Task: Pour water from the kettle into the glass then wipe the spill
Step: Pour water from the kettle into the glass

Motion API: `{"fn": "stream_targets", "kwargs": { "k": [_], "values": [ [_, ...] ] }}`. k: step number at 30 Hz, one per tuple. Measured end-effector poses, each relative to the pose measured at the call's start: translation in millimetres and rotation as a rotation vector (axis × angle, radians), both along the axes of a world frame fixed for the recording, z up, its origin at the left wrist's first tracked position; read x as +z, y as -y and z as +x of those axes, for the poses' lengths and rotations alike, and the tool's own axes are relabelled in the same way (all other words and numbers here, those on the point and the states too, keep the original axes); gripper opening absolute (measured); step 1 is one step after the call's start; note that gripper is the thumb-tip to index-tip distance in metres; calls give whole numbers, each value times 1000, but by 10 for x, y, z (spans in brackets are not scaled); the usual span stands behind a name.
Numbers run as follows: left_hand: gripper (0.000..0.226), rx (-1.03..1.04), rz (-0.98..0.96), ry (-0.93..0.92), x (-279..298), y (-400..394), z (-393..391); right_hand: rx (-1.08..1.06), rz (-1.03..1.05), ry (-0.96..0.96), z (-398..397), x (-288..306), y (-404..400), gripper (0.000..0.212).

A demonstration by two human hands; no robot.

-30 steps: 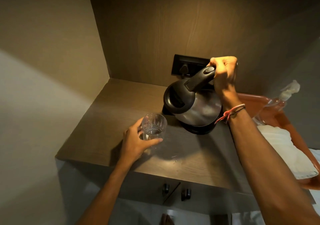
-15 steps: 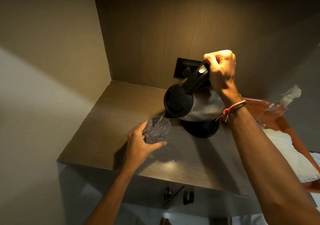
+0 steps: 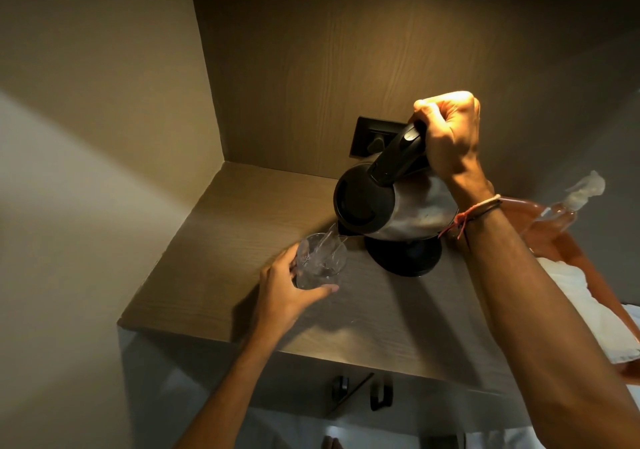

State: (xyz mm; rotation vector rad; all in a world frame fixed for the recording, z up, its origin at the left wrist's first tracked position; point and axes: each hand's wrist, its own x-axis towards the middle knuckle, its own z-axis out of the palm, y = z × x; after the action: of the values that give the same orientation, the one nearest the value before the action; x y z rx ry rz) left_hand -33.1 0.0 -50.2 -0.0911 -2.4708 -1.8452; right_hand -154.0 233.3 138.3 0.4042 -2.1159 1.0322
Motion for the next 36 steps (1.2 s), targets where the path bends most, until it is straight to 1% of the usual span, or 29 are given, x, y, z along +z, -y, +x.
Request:
{"fn": "stream_targets", "kwargs": {
  "k": [6,9,12,17,25,28,30,32,34,36],
  "values": [
    [87,10,20,-1,9,7,-1,-23,32,-20,8,37,21,54],
    [89,9,24,7,1,10,-1,-34,53,-19,9,45,20,55],
    [89,10,6,5,10,12,1,-29,66,-37,18,53,28,54],
    [86,13,-2,19,29,10,7,-40,84,-34,9,44,8,58],
    [96,15,-11,16,-15,9,-8,-41,60,-19,48,41,-6,57],
    [101,10,1,32,-24,26,-10,-62,-17,-1,56,10,-24,55],
    [105,-5,-5,52,-10,42,-11,-90,-90,55,45,-21,-66,55],
    [114,-26,-24,73,29,62,-26,-115,-174,109,62,-72,-103,55],
    [126,-49,-23,83,117,84,-53,-153,-301,151,164,-147,-109,47],
    [130,-64,-12,53,248,84,-124,-199,-433,180,283,-235,-121,31]
  ]
}}
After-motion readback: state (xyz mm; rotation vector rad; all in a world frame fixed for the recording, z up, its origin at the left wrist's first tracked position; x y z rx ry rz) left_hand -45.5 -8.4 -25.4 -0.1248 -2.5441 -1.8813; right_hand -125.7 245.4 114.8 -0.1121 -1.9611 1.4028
